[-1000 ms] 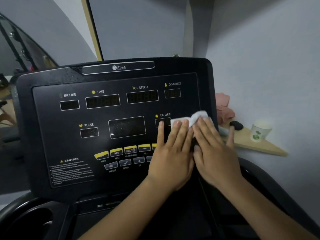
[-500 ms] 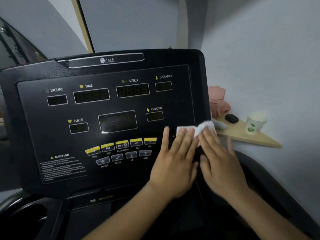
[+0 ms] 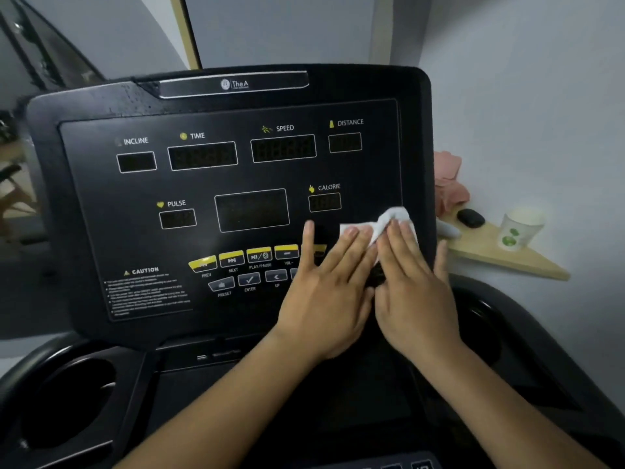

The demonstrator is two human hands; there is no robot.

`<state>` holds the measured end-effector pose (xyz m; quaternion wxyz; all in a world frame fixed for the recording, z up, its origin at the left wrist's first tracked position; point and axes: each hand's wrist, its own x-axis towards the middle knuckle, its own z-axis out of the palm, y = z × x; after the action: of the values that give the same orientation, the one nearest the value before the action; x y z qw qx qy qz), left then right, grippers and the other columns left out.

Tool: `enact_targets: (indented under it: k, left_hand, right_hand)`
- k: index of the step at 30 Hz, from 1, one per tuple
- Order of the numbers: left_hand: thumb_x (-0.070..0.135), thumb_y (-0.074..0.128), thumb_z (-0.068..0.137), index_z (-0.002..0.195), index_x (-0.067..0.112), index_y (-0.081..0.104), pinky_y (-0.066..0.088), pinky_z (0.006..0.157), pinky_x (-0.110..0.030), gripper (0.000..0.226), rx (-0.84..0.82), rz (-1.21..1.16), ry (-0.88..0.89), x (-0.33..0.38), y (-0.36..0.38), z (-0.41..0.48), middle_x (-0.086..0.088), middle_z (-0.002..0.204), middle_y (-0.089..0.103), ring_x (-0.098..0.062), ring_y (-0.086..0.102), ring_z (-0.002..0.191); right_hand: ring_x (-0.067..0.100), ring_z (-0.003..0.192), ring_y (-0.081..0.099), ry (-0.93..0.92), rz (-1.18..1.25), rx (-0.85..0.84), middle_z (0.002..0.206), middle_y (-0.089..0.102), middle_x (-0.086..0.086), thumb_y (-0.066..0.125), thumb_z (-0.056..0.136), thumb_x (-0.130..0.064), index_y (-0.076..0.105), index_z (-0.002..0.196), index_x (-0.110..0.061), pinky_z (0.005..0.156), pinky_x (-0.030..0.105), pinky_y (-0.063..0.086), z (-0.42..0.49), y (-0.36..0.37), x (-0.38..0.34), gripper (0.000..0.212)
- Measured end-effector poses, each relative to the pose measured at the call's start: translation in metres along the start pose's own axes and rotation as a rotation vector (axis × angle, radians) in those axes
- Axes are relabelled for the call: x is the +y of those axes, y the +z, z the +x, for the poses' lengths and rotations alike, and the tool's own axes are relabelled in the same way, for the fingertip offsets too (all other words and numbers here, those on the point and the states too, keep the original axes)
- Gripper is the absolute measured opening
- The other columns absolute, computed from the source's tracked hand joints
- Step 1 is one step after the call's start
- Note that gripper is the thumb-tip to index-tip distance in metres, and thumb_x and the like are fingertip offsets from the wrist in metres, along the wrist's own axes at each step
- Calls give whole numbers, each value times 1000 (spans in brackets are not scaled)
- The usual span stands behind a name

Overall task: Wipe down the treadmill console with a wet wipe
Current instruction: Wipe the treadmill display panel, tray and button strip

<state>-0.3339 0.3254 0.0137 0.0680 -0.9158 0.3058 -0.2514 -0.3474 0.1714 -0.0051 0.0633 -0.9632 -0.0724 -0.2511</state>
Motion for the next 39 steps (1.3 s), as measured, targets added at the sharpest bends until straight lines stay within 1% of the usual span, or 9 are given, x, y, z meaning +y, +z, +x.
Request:
enact_targets:
  k: [6, 11, 17, 21, 24, 27, 30, 35, 39]
  left_hand:
    - [41, 24, 101, 151, 14, 31, -1, 115, -66, 58, 28, -70, -104, -23, -11, -7, -7, 160, 24, -21, 16, 149]
    - [46, 25, 101, 150, 16, 36, 6, 115, -66, 58, -28, -101, -135, -34, -4, -68, -3, 160, 25, -17, 18, 149]
    - [45, 20, 102, 149, 17, 38, -3, 115, -66, 58, 40, -71, -254, -94, -28, -53, -4, 159, 28, -18, 22, 148]
    - [48, 13, 103, 150, 16, 36, 2, 116, -65, 61, 2, -107, -267, -99, -21, -91, -4, 159, 25, -17, 18, 149]
    - [47, 17, 103, 150, 19, 37, 7, 115, -66, 58, -54, -110, -281, -104, -13, -135, -2, 160, 25, -15, 18, 149]
    - [45, 23, 102, 149, 20, 39, 3, 115, -67, 56, -36, -66, -316, -130, -19, -150, -1, 159, 28, -15, 22, 147]
    - [44, 23, 102, 149, 20, 38, -4, 115, -65, 55, 19, -26, -399, -168, -34, -142, -2, 158, 29, -16, 25, 146]
    - [45, 15, 102, 152, 18, 32, -5, 115, -64, 59, 23, -49, -476, -187, -36, -156, -2, 161, 21, -15, 15, 150]
    - [46, 13, 103, 152, 19, 31, -1, 116, -64, 59, -41, -92, -468, -168, -17, -207, -2, 162, 17, -13, 10, 150]
  right_hand:
    - [20, 150, 2, 10, -20, 2, 162, 9, 7, 25, 86, -30, 19, 153, -10, 117, 61, 8, 14, -4, -30, 70]
    - [23, 149, 10, -92, 2, -49, 161, 16, 9, 28, 85, -30, 28, 150, -8, 115, 63, 14, -15, 11, -65, 68]
    - [19, 150, 0, -122, -1, -21, 162, 9, 6, 20, 90, -34, 18, 152, -10, 117, 61, 4, 41, -5, -106, 67]
    - [20, 150, 5, -160, 33, -25, 161, 14, 7, 26, 88, -32, 22, 152, -10, 115, 63, 10, 18, 8, -135, 67]
    - [21, 149, 9, -235, 42, -70, 160, 18, 7, 32, 86, -32, 28, 150, -10, 114, 64, 14, -7, 22, -155, 68]
    - [20, 149, 10, -297, 32, -64, 160, 21, 7, 31, 85, -33, 30, 149, -9, 114, 64, 9, 13, 21, -179, 68]
    - [18, 150, 5, -328, 21, -43, 161, 19, 6, 26, 88, -35, 24, 151, -10, 114, 65, 3, 52, 10, -213, 68]
    - [19, 150, 1, -337, 17, -33, 162, 12, 7, 22, 90, -37, 18, 152, -12, 115, 65, 1, 64, 11, -244, 67]
    - [19, 149, 11, -420, 45, -71, 159, 23, 8, 33, 86, -32, 30, 149, -9, 113, 66, 10, 8, 32, -248, 68]
